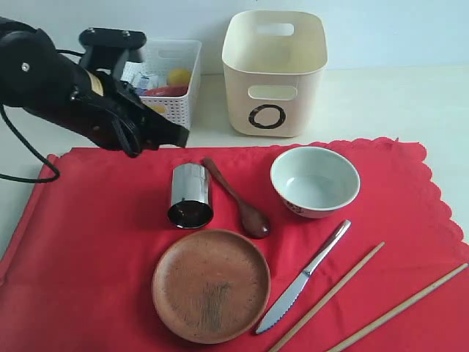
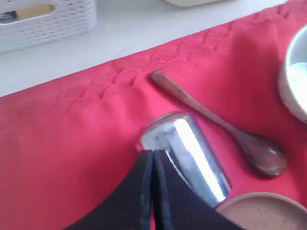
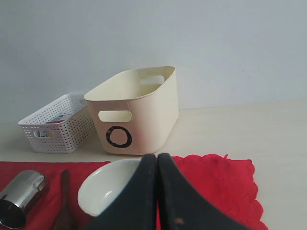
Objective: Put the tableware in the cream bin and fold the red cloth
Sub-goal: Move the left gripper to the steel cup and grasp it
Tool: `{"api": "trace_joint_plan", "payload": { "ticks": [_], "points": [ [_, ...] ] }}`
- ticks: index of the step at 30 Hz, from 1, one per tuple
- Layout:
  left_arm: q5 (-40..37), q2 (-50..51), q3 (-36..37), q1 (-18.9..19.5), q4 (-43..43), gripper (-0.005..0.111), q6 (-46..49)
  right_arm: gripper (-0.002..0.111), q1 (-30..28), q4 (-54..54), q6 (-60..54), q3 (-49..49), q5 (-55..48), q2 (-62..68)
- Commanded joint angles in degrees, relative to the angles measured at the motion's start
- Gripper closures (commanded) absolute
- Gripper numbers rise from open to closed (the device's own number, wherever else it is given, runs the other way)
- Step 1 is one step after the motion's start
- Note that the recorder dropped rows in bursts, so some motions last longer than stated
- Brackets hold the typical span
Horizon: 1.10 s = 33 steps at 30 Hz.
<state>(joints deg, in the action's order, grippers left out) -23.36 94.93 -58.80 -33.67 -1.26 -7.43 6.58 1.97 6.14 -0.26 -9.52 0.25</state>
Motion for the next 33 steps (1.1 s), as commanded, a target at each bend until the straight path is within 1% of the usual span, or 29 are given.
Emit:
{"api": "trace_joint_plan", "payload": {
  "ticks": [1,6,7,9,12,15,18,20,23,27,33],
  "points": [
    [3.9,-0.4,0.2,-4.8,-0.5,0.106,-0.3,0.108,0.1,-0.4,-0.1,0.3,0.6,-0.2],
    [10.6,0.1,0.2,-8.9,-0.5,0.106,-0.3,0.108,0.1,-0.4,-0.1,0.3,0.6,-0.2],
    [12.1,0.5,0.2,-9.4,-0.5,0.104,-0.3,0.108,0.1,-0.4,-0.1,0.3,0.6,-0.2],
    [13.8,1.9,-0.2,-10.2,-0.5,0.094,-0.3,0.108,0.1,-0.4,-0.1,0.3,0.6,-0.2],
    [13.7,4.6,-2.0,-10.3,-0.5,0.075,-0.3,0.108,0.1,-0.4,-0.1,0.3,0.6,-0.2],
    [13.2,6.4,-2.5,-10.3,-0.5,0.059,-0.3,0.108,0.1,-0.4,-0.1,0.3,0.6,-0.2],
    [10.9,7.3,-2.6,-10.3,0.3,0.047,-0.3,0.108,0.1,-0.4,-0.1,0.3,0.6,-0.2],
    [9.4,7.3,-2.6,-10.2,2.6,0.039,-0.3,0.108,0.1,-0.4,-0.1,0.3,0.6,-0.2],
    [7.8,7.3,-2.6,-9.6,4.0,0.03,-0.3,0.108,0.1,-0.4,-0.1,0.3,0.6,-0.2],
    [6.2,7.3,-2.6,-7.3,4.9,0.023,-0.3,0.108,0.1,-0.4,-0.1,0.3,0.6,-0.2],
    [2.1,8.9,-2.6,-3.6,4.9,0.023,-3.7,0.108,0.1,-0.4,-0.1,0.3,0.6,-0.2]
  ]
}}
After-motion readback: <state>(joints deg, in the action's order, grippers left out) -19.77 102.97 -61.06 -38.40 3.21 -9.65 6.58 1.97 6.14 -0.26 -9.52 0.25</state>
